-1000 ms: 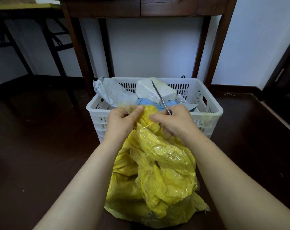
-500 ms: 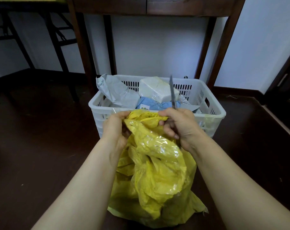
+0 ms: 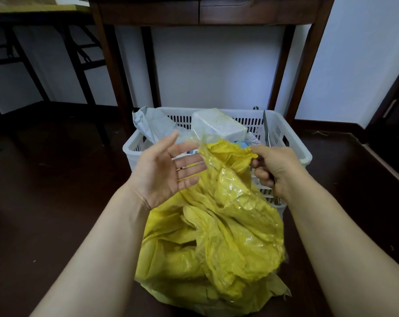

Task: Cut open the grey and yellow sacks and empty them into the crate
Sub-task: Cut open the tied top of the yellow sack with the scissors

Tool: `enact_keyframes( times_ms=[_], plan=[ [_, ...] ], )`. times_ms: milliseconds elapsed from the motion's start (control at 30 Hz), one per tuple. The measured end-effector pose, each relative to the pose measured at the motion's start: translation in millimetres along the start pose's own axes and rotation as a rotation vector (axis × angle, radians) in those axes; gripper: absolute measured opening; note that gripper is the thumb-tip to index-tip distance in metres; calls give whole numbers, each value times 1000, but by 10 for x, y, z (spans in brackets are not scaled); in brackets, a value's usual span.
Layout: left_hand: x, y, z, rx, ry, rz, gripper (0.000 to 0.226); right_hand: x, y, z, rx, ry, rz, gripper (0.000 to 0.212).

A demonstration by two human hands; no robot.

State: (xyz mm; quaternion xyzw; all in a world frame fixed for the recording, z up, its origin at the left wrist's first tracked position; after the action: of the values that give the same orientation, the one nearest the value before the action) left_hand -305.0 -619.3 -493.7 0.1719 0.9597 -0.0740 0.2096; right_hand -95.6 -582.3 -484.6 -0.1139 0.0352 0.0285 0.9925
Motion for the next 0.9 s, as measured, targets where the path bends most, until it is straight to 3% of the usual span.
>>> enact_keyframes(
  times_ms=[133, 200, 267, 300, 467, 533, 633, 733, 867, 900],
  plan=[
    [-206, 44, -60, 23, 418, -170, 57, -61, -44, 24, 37, -67, 72, 18],
    [-309, 90, -58, -64, 521, -308, 40, -129, -86, 56, 79, -92, 88, 23],
    [-340, 118, -55, -131, 515, -418, 9, -155, -124, 107, 122, -130, 59, 37],
    [-334, 122, -45, -138, 485, -428, 5, -150, -149, 141, 135, -166, 45, 43],
    [-292, 95, -53, -178, 313, -345, 16, -190, -259, 161, 14, -491, 160, 67],
    [-318, 99, -49, -177, 293, -321, 19, -254, -256, 91, -36, -495, 192, 61],
    [-369, 125, 7, -90, 346, -347, 30, -338, -227, 42, 33, -256, 198, 24],
    [-394, 138, 78, 54, 559, -429, 36, -305, -184, 39, 80, -113, 133, 23],
    [-417, 174, 83, 53, 548, -368, 8, -270, -187, 34, 51, -116, 146, 24],
    [-414, 177, 80, 37, 533, -376, 9, -267, -193, 38, 46, -136, 160, 25]
  ],
)
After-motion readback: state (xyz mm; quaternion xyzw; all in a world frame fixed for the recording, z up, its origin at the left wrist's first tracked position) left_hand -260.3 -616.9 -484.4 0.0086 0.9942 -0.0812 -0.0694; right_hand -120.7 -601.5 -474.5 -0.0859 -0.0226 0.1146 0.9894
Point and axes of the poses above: each hand's wrist, its own y-axis towards the middle knuckle, its own x-axis out of the back of the hand, z = x × y, the point moved 2 cm from there along y, towards the middle knuckle, and after that the axes turned 10 degrees about z, right-handed, at the moved point
